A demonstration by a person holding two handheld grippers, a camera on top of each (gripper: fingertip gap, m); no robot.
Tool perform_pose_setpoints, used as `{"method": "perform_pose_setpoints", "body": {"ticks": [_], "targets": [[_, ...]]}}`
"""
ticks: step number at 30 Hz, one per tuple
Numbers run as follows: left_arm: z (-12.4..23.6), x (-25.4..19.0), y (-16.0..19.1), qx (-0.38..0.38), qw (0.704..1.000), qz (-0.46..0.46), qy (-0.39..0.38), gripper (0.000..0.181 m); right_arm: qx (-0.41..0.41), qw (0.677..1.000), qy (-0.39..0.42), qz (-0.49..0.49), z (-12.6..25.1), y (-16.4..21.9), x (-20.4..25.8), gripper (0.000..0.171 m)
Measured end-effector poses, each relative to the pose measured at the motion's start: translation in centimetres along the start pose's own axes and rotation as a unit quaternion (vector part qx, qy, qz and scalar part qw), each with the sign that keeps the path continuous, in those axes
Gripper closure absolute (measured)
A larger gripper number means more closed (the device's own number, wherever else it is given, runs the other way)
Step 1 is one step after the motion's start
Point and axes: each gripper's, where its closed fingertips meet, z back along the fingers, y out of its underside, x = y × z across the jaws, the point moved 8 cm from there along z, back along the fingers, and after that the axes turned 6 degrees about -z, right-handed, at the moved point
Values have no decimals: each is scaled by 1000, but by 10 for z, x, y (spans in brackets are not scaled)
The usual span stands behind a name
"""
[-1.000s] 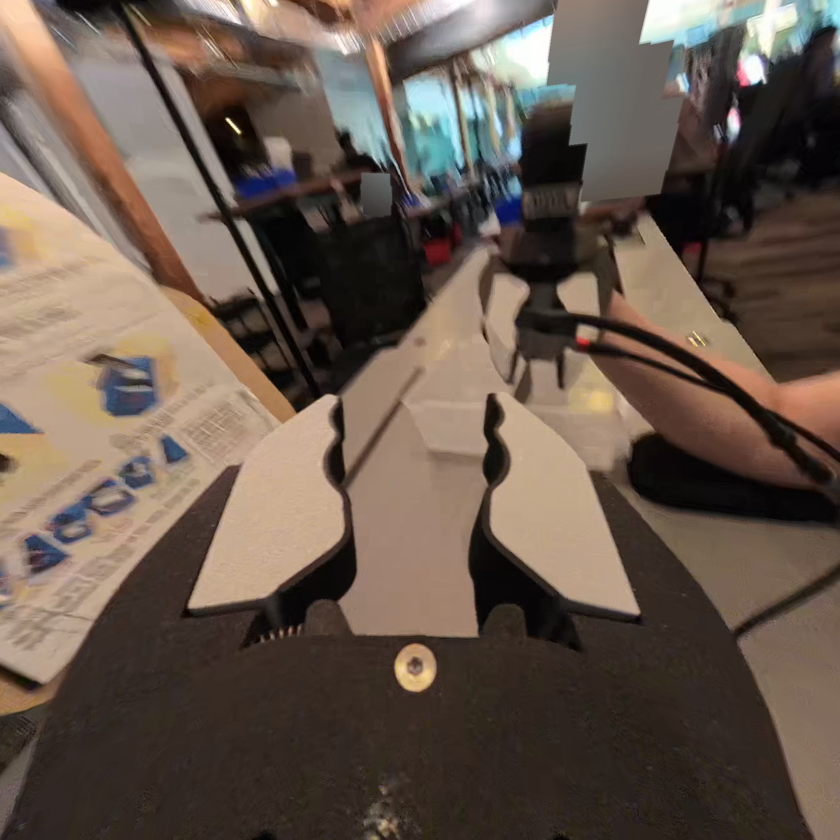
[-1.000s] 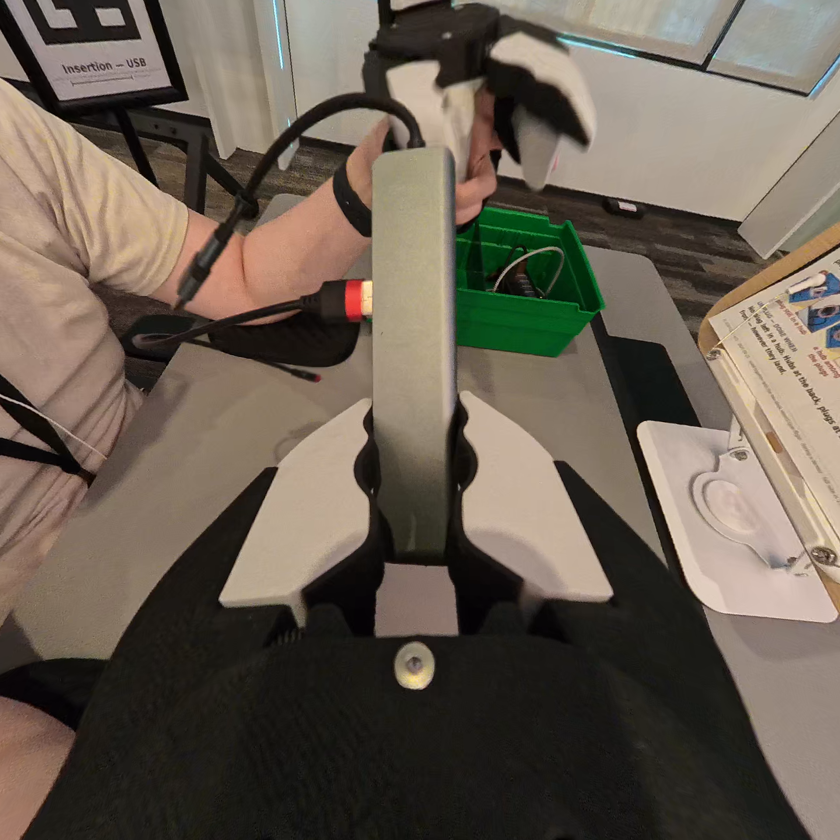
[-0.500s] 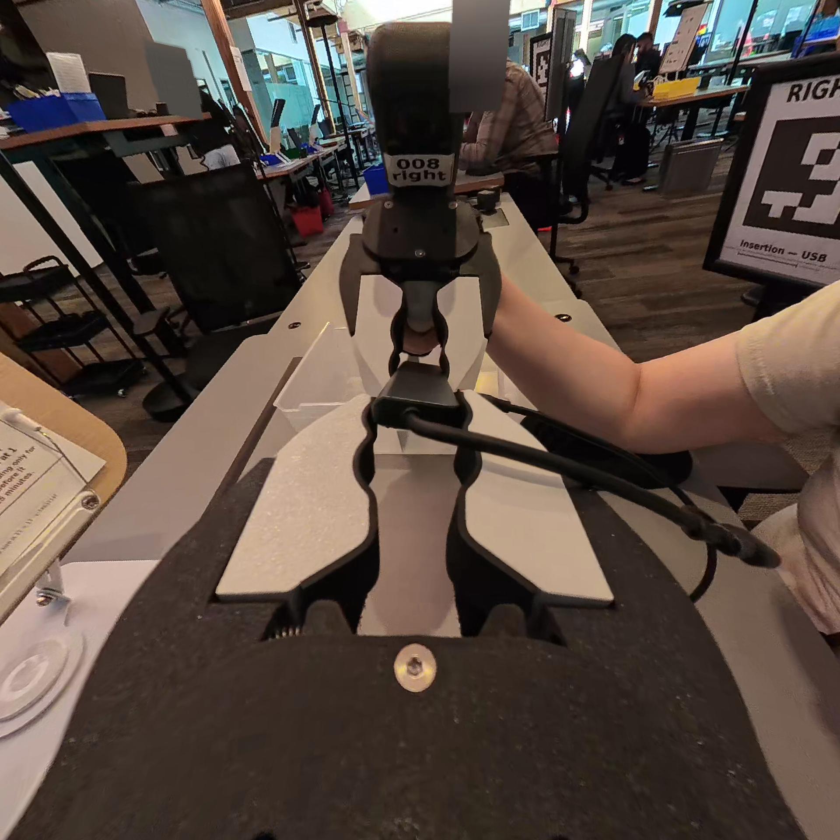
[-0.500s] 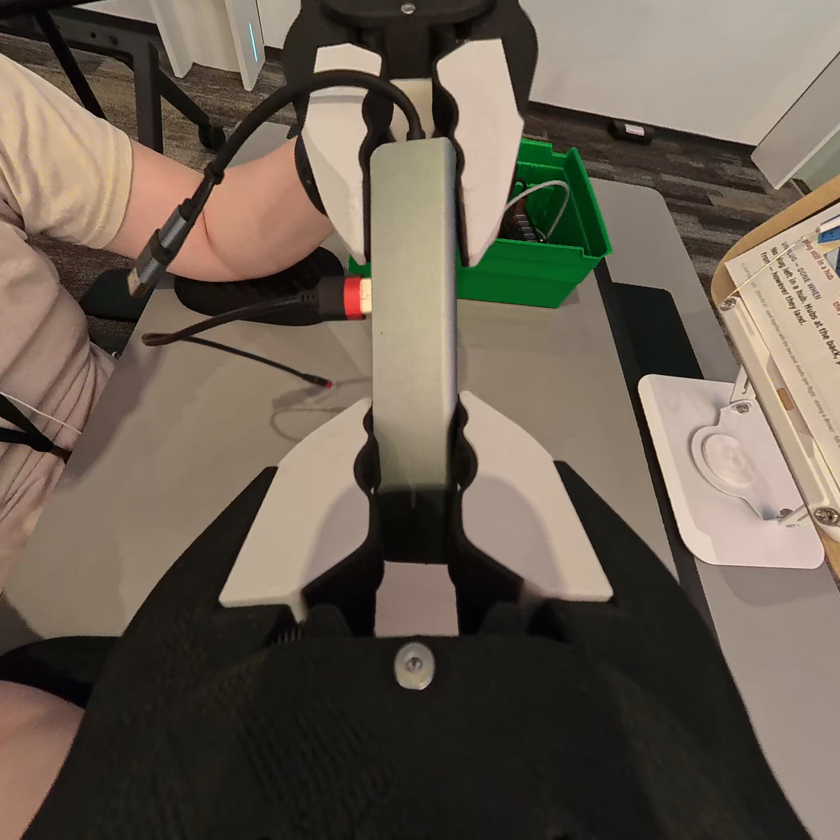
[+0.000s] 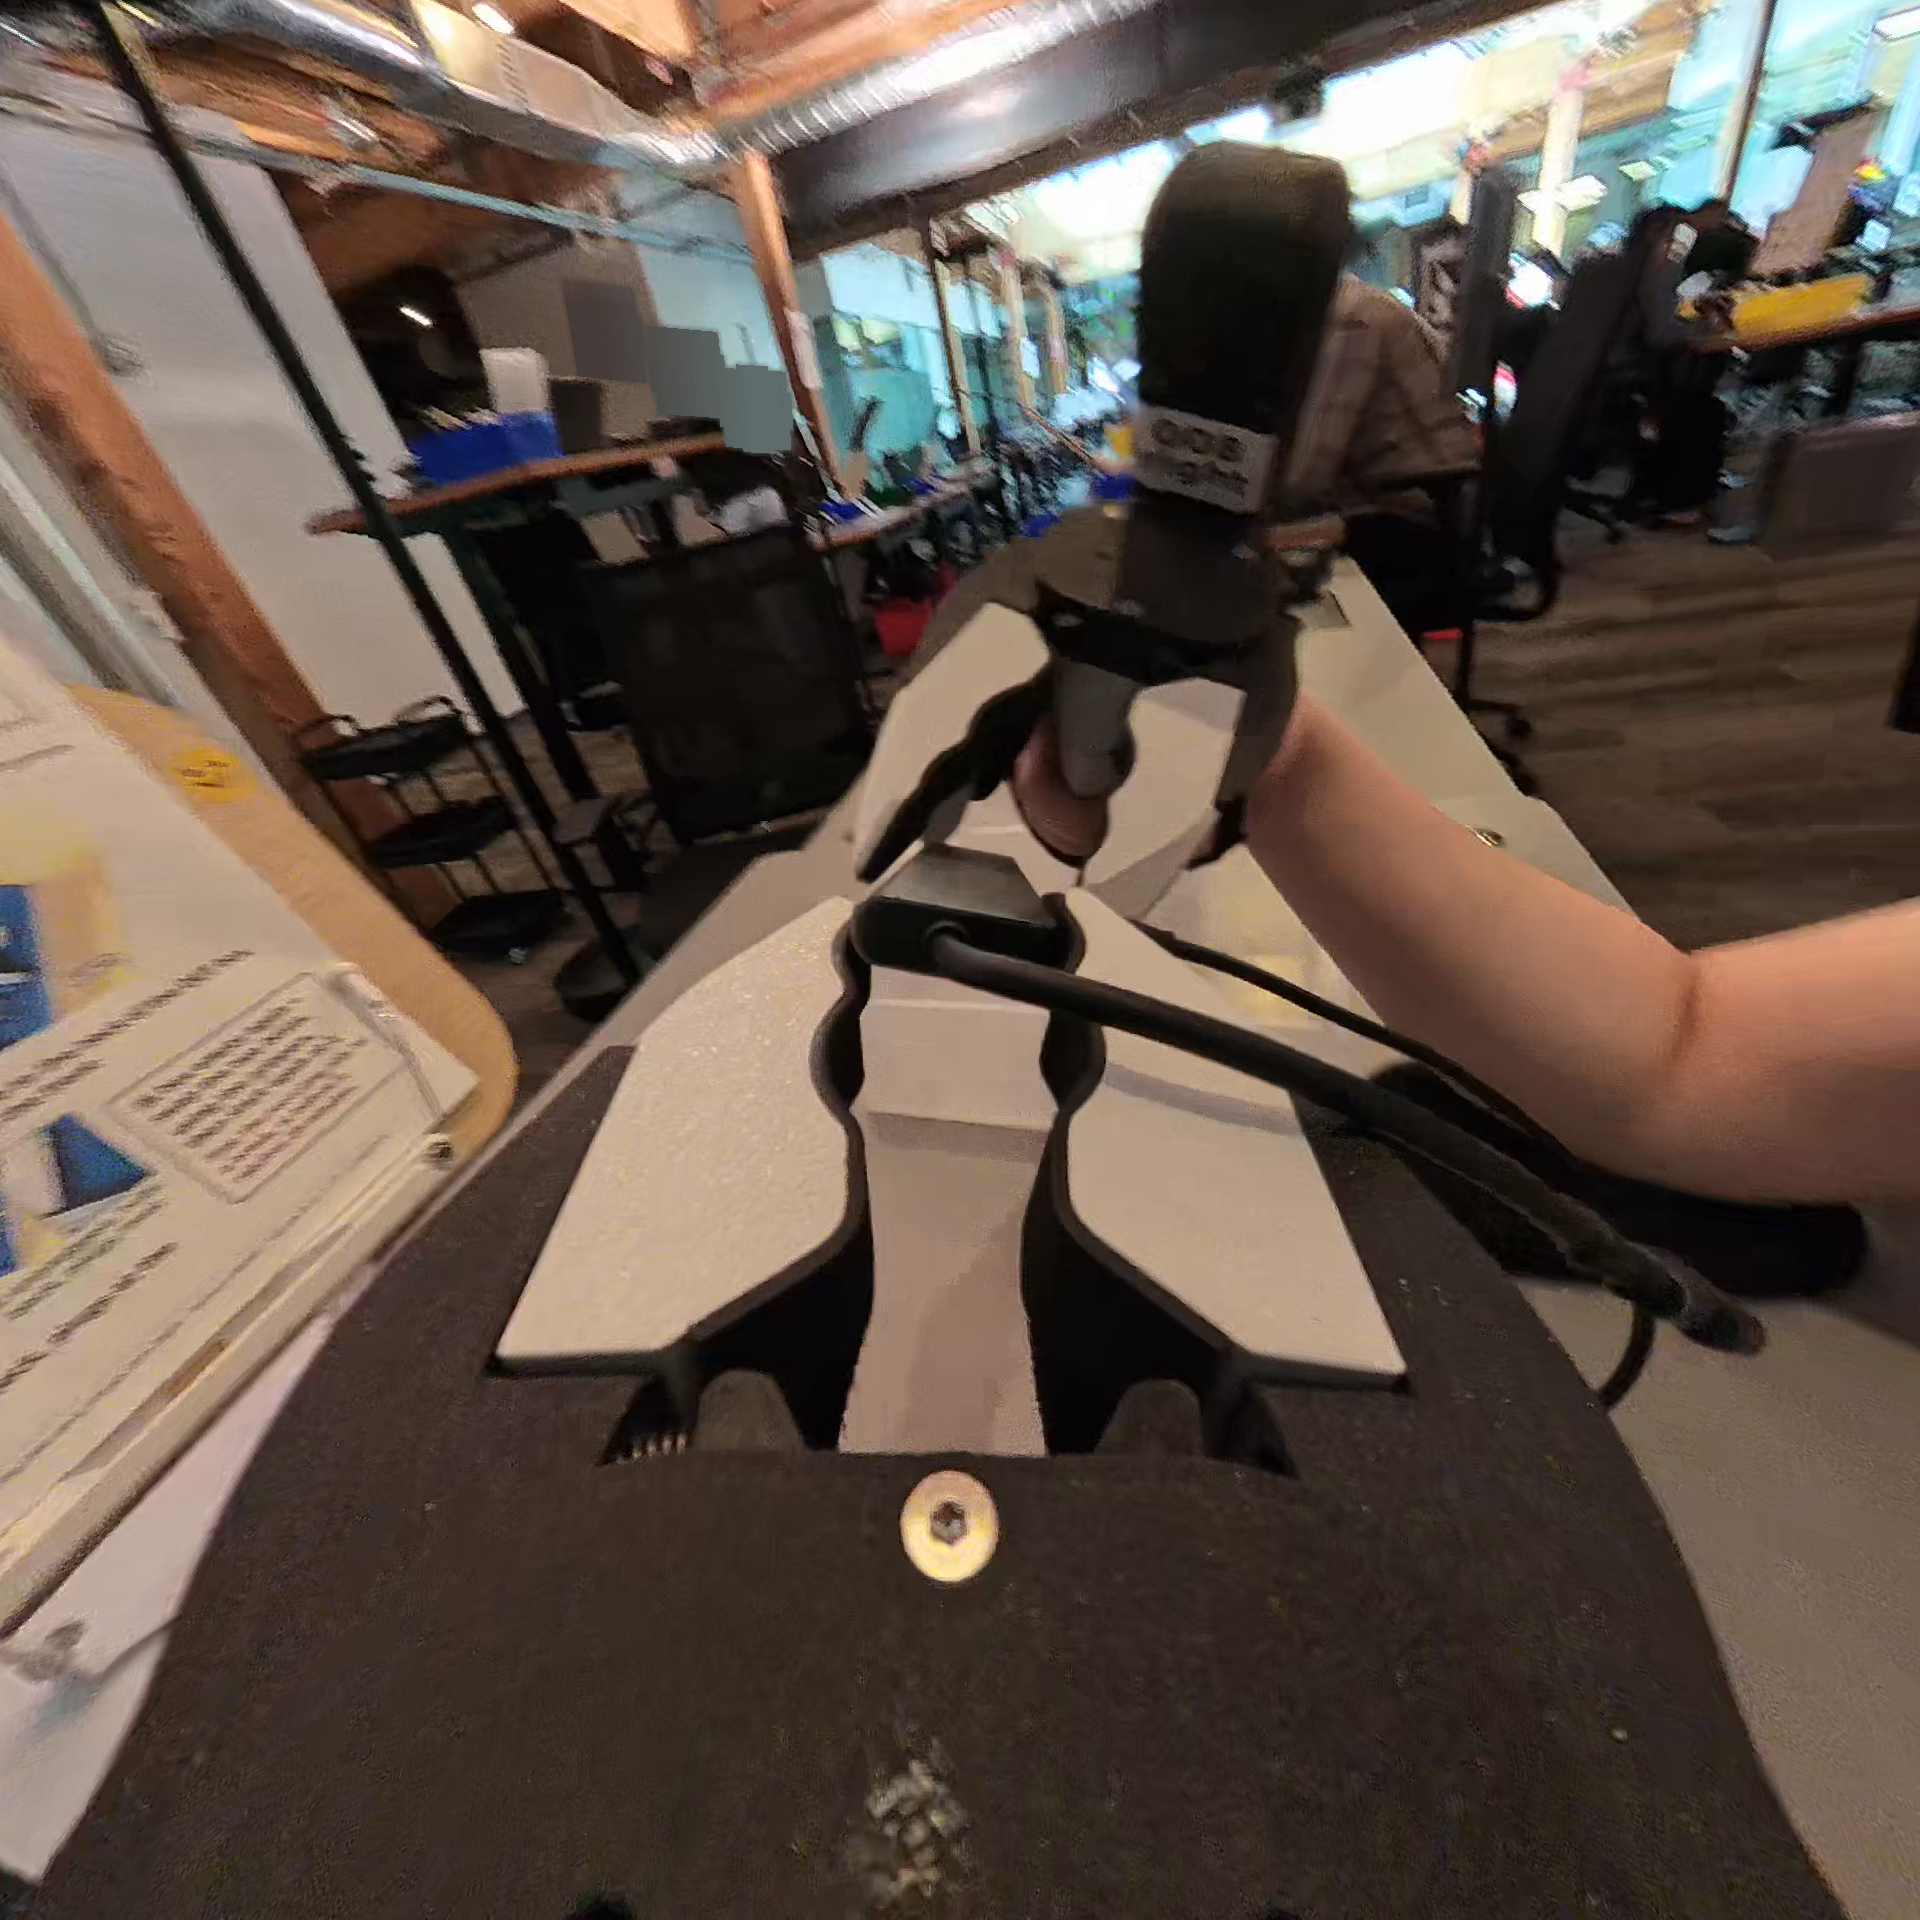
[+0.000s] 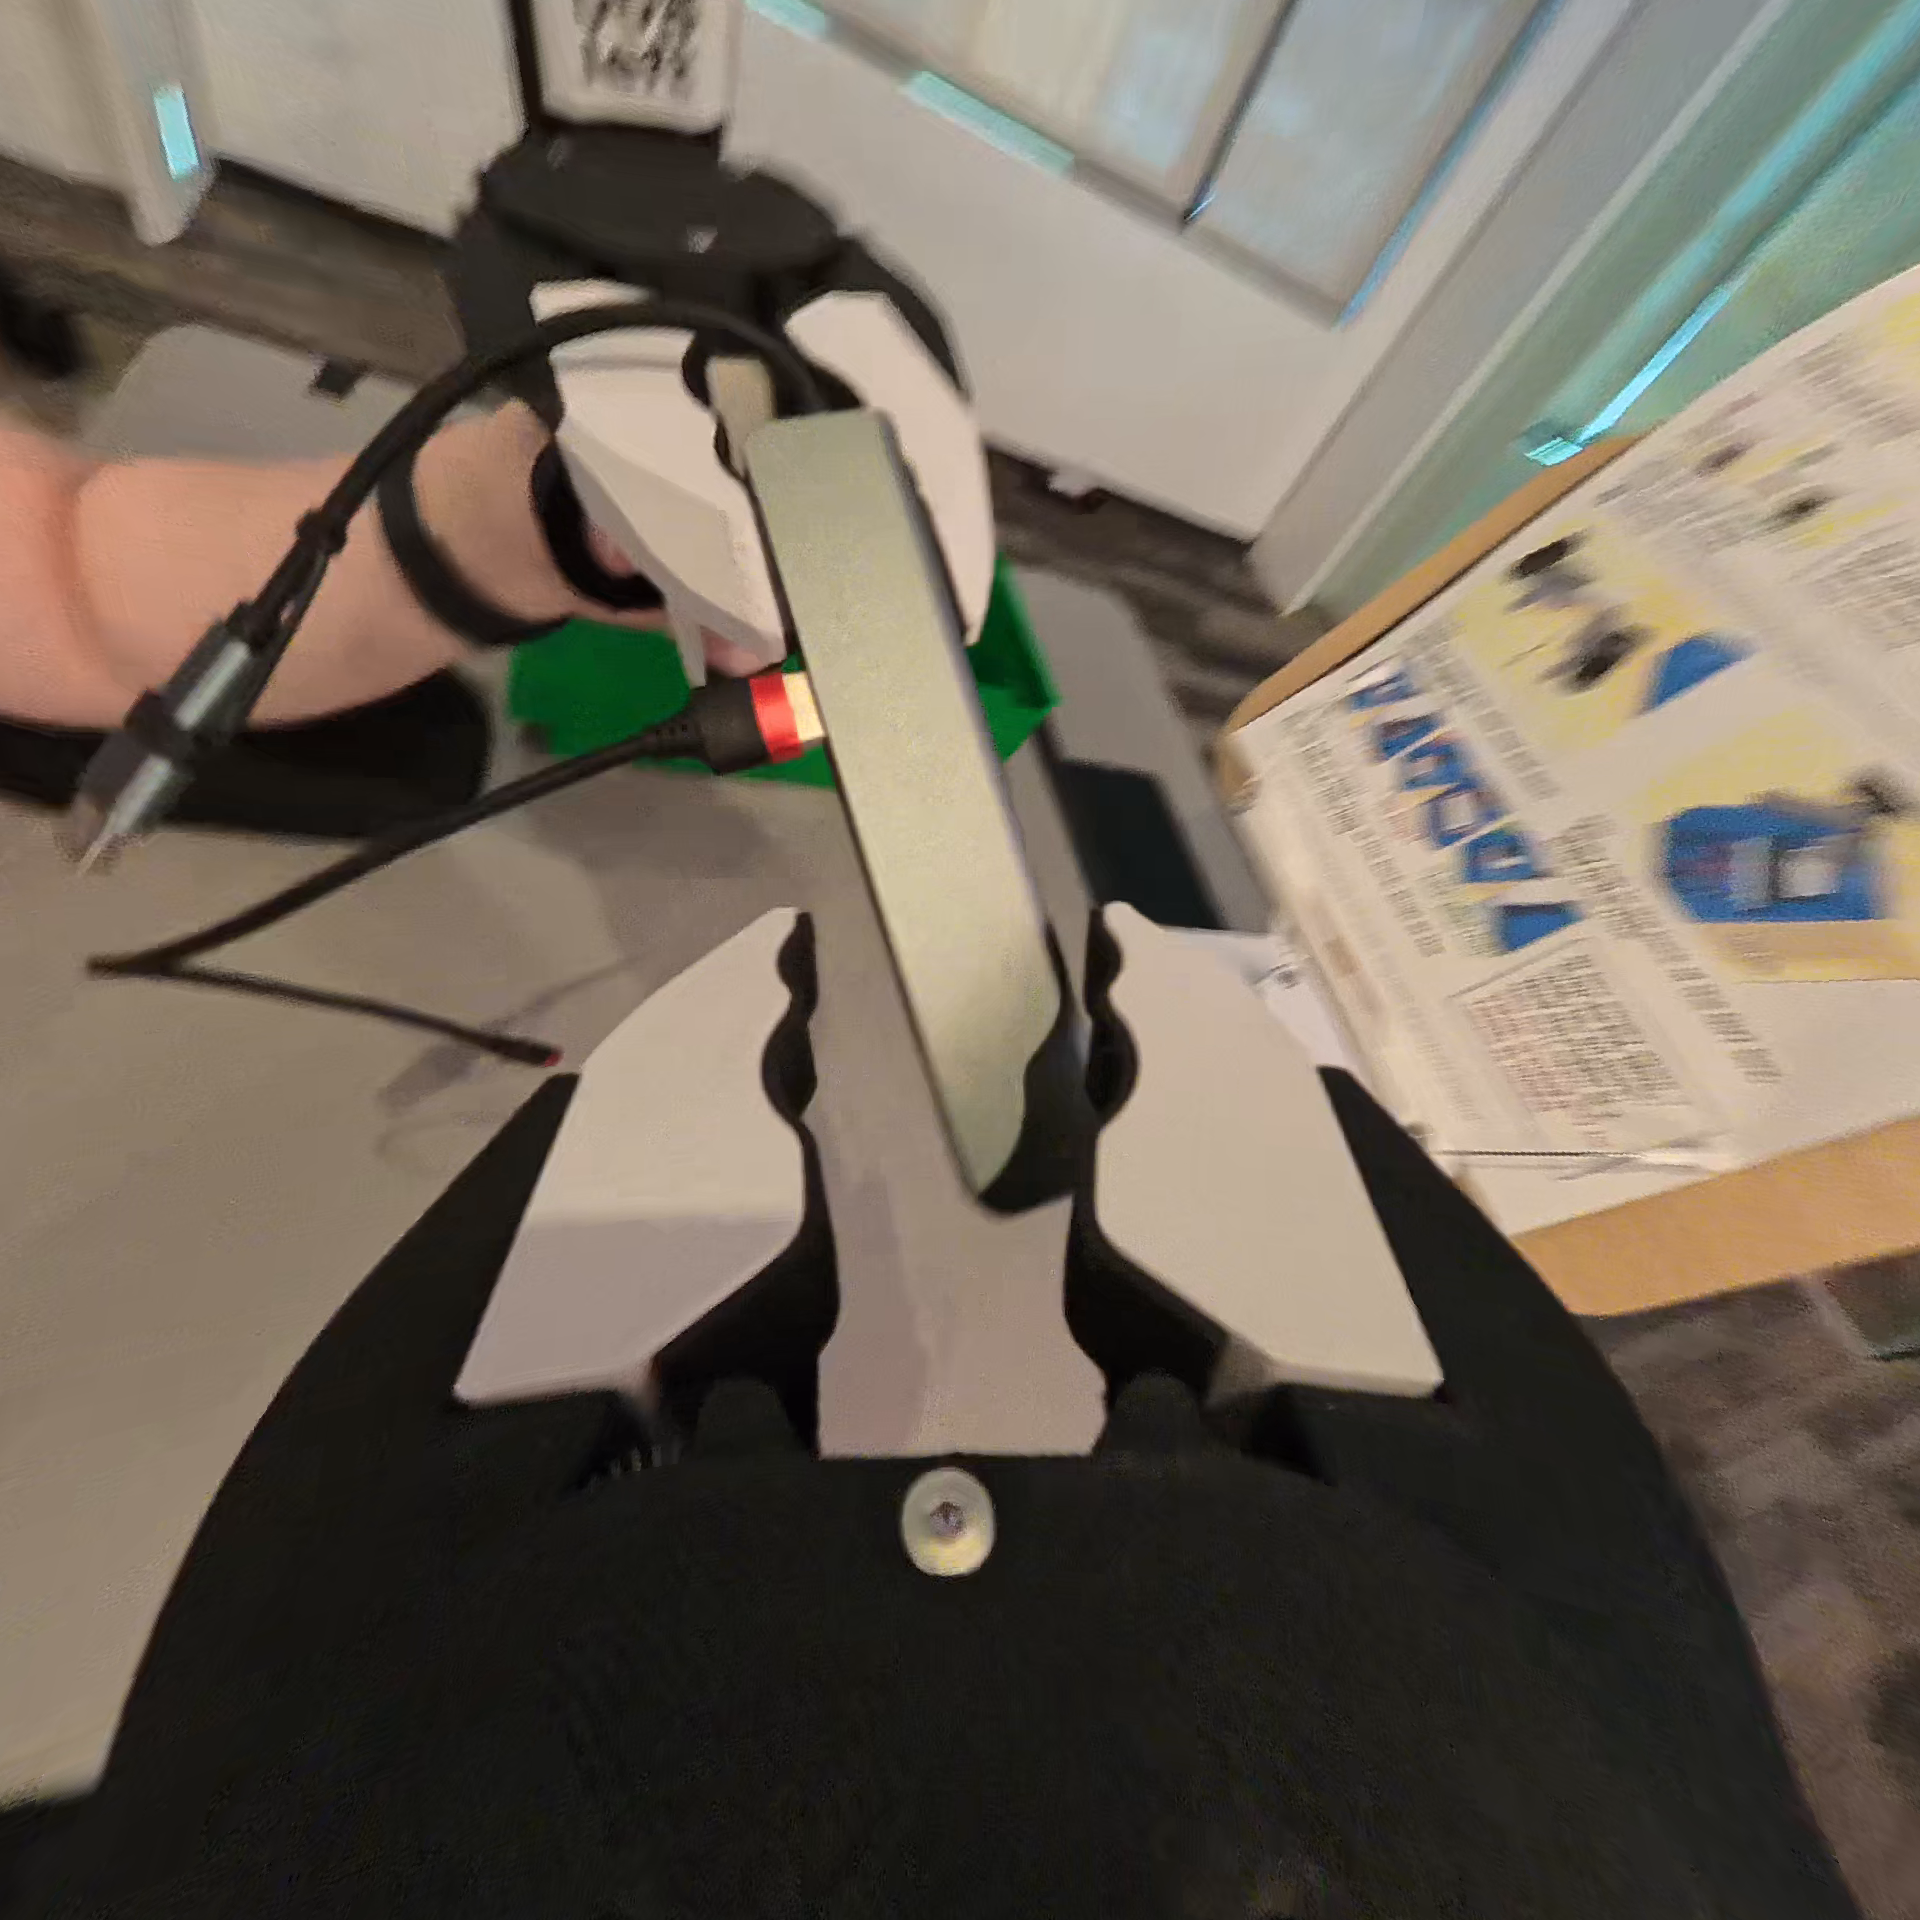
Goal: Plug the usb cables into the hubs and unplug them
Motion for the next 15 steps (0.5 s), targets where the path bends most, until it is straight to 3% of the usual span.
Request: {"method": "perform_pose_setpoints", "body": {"ticks": [3,7,12,15], "targets": [[16,15,-6,-43,993,-15,-105,150,-90,991,97,-14,10,-22,-8,121],[30,23,-10,-53,967,-59,-241,151,-245,950,131,-141,-1,-52,1,130],[29,21,-8,-37,945,-96,-310,150,-187,949,200,-157,-52,-45,18,142],[25,18,-7,-35,945,-102,-308,150,-194,949,181,-172,-58,-41,19,148]]}}
